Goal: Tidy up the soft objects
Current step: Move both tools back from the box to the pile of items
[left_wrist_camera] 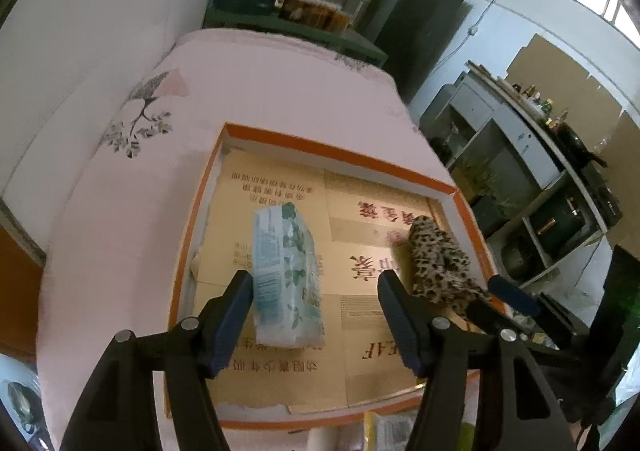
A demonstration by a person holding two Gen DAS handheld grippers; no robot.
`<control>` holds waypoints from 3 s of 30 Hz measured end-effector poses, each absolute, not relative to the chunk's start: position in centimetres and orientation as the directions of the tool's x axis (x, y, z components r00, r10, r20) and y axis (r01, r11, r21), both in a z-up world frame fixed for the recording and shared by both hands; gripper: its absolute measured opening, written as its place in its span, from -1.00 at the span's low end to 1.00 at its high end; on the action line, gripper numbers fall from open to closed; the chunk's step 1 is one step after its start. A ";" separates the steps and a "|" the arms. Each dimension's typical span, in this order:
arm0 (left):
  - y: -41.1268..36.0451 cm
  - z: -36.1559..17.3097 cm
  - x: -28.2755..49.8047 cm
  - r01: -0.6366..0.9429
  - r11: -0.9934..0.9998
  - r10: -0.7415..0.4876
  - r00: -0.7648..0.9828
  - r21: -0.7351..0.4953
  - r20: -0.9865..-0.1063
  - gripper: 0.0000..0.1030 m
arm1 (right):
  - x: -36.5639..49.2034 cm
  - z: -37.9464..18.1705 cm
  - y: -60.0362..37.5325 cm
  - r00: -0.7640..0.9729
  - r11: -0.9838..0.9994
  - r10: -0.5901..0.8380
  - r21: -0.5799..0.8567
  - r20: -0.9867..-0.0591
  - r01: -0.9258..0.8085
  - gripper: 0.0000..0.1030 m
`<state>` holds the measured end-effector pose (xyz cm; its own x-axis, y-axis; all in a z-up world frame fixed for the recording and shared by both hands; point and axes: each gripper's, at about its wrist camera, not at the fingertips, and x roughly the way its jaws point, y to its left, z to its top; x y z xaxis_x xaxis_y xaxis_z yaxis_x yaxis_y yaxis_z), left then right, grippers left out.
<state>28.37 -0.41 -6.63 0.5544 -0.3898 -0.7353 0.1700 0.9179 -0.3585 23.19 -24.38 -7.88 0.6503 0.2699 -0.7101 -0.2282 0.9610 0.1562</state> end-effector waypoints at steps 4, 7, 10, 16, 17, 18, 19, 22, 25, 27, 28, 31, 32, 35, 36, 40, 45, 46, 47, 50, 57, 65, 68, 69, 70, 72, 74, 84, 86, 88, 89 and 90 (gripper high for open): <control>0.2 -5.3 27.2 0.162 0.922 -0.375 0.604 -0.352 -0.703 0.25 | 22.2 -7.5 -24.5 0.656 0.960 0.273 0.162 -0.703 -0.226 0.16; 0.5 -4.1 26.2 0.156 0.925 -0.361 0.639 -0.345 -0.679 0.25 | 21.3 -7.1 -24.6 0.662 0.959 0.280 0.171 -0.695 -0.226 0.16; 0.8 -3.2 25.2 0.165 0.923 -0.365 0.656 -0.346 -0.660 0.25 | 20.4 -6.5 -24.6 0.668 0.957 0.287 0.178 -0.687 -0.228 0.16; 1.4 -1.4 23.0 0.173 0.921 -0.368 0.677 -0.349 -0.638 0.25 | 18.1 -5.0 -24.5 0.688 0.955 0.297 0.188 -0.662 -0.232 0.16; 1.5 -1.1 22.5 0.172 0.920 -0.370 0.682 -0.353 -0.631 0.25 | 17.8 -4.8 -24.5 0.692 0.955 0.297 0.188 -0.658 -0.231 0.16; 1.6 -0.9 22.0 0.172 0.919 -0.370 0.689 -0.355 -0.623 0.25 | 17.3 -4.5 -24.5 0.695 0.954 0.298 0.190 -0.654 -0.230 0.16; 1.7 -0.7 21.4 0.169 0.920 -0.364 0.701 -0.353 -0.613 0.25 | 16.8 -4.2 -24.5 0.700 0.953 0.301 0.196 -0.648 -0.229 0.16; 1.7 0.1 19.3 0.164 0.928 -0.341 0.735 -0.334 -0.586 0.25 | 15.1 -3.3 -24.8 0.714 0.948 0.319 0.225 -0.623 -0.226 0.16; 1.5 0.5 17.2 0.181 0.929 -0.342 0.750 -0.321 -0.567 0.25 | 13.2 -2.5 -24.7 0.722 0.943 0.332 0.240 -0.607 -0.232 0.17; 1.3 0.6 16.2 0.191 0.933 -0.338 0.757 -0.305 -0.559 0.25 | 12.1 -2.1 -24.5 0.725 0.941 0.338 0.243 -0.600 -0.237 0.17; 1.1 0.7 15.6 0.198 0.935 -0.336 0.761 -0.295 -0.555 0.25 | 11.5 -1.9 -24.3 0.727 0.939 0.341 0.244 -0.596 -0.241 0.17; 0.7 1.0 13.8 0.215 0.938 -0.335 0.770 -0.273 -0.544 0.25 | 9.7 -1.1 -23.9 0.738 0.941 0.339 0.231 -0.583 -0.249 0.17; 0.6 1.1 13.1 0.222 0.938 -0.336 0.773 -0.267 -0.538 0.25 | 9.0 -0.9 -23.6 0.743 0.942 0.336 0.223 -0.578 -0.252 0.18; 0.4 1.2 11.7 0.227 0.939 -0.335 0.777 -0.260 -0.532 0.25 | 7.3 -0.6 -22.9 0.750 0.941 0.338 0.215 -0.568 -0.262 0.18; 0.4 1.3 11.2 0.228 0.938 -0.336 0.779 -0.261 -0.530 0.25 | 6.8 -0.6 -22.7 0.750 0.940 0.342 0.216 -0.567 -0.265 0.18; 0.5 1.3 9.2 0.236 0.935 -0.343 0.787 -0.264 -0.512 0.25 | 5.2 -0.4 -22.1 0.747 0.934 0.357 0.230 -0.560 -0.274 0.18; 0.7 1.2 7.0 0.237 0.935 -0.341 0.804 -0.264 -0.487 0.25 | 3.2 -0.4 -21.8 0.750 0.930 0.365 0.242 -0.551 -0.275 0.19; 0.7 1.2 6.5 0.237 0.935 -0.341 0.807 -0.265 -0.482 0.25 | 2.8 -0.4 -21.8 0.749 0.930 0.367 0.245 -0.551 -0.275 0.19; 0.7 1.1 6.0 0.238 0.934 -0.342 0.808 -0.266 -0.479 0.25 | 2.4 -0.4 -21.8 0.749 0.929 0.368 0.248 -0.551 -0.274 0.18; 0.6 0.6 5.1 0.234 0.939 -0.333 0.808 -0.253 -0.487 0.25 | 1.5 -0.3 -21.9 0.748 0.926 0.374 0.260 -0.548 -0.273 0.19; 0.5 -0.5 3.5 0.229 0.944 -0.322 0.804 -0.240 -0.500 0.25 | -0.4 -0.4 -21.6 0.749 0.926 0.375 0.258 -0.547 -0.275 0.19; 1.0 -1.5 2.3 0.218 0.942 -0.322 0.800 -0.254 -0.506 0.25 | -1.5 -0.9 -21.3 0.738 0.925 0.378 0.262 -0.559 -0.276 0.19; 1.1 -1.9 1.9 0.215 0.941 -0.323 0.799 -0.262 -0.507 0.25 | -1.9 -1.2 -21.2 0.734 0.924 0.380 0.263 -0.563 -0.276 0.19; 1.1 -1.9 1.8 0.214 0.940 -0.324 0.798 -0.264 -0.508 0.25 | -1.9 -1.2 -21.2 0.733 0.924 0.380 0.263 -0.564 -0.276 0.19; 1.2 -2.1 1.7 0.214 0.939 -0.326 0.797 -0.268 -0.508 0.25 | -2.0 -1.3 -21.1 0.733 0.924 0.380 0.264 -0.565 -0.276 0.19; 1.3 -2.2 1.6 0.212 0.939 -0.326 0.797 -0.271 -0.508 0.25 | -2.2 -1.3 -21.1 0.732 0.924 0.380 0.264 -0.566 -0.275 0.19; 1.4 -2.4 1.3 0.212 0.938 -0.327 0.799 -0.273 -0.504 0.25 | -2.4 -1.4 -21.0 0.732 0.925 0.379 0.263 -0.566 -0.275 0.19; 1.9 -3.0 0.5 0.208 0.939 -0.325 0.802 -0.275 -0.501 0.25 | -3.2 -2.1 -20.3 0.718 0.921 0.388 0.259 -0.578 -0.290 0.19; 2.3 -3.3 0.2 0.201 0.939 -0.322 0.804 -0.280 -0.501 0.25 | -3.3 -2.3 -20.2 0.713 0.921 0.390 0.258 -0.583 -0.293 0.19; 2.8 -3.5 -0.1 0.193 0.937 -0.320 0.807 -0.290 -0.497 0.25 | -3.4 -2.6 -20.0 0.709 0.919 0.394 0.259 -0.586 -0.297 0.19; 3.2 -3.7 -0.2 0.186 0.936 -0.318 0.809 -0.298 -0.495 0.25 | -3.4 -2.6 -20.0 0.708 0.919 0.395 0.260 -0.586 -0.297 0.20; 3.6 -3.8 -0.3 0.180 0.935 -0.317 0.811 -0.305 -0.492 0.25 | -3.5 -2.7 -20.0 0.707 0.919 0.395 0.259 -0.586 -0.298 0.21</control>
<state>-0.29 3.56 -3.76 0.8107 -0.3168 -0.4923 0.1802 0.9351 -0.3050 -3.51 -19.98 -2.72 0.7074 0.3949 -0.5862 -0.2981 0.9187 0.2592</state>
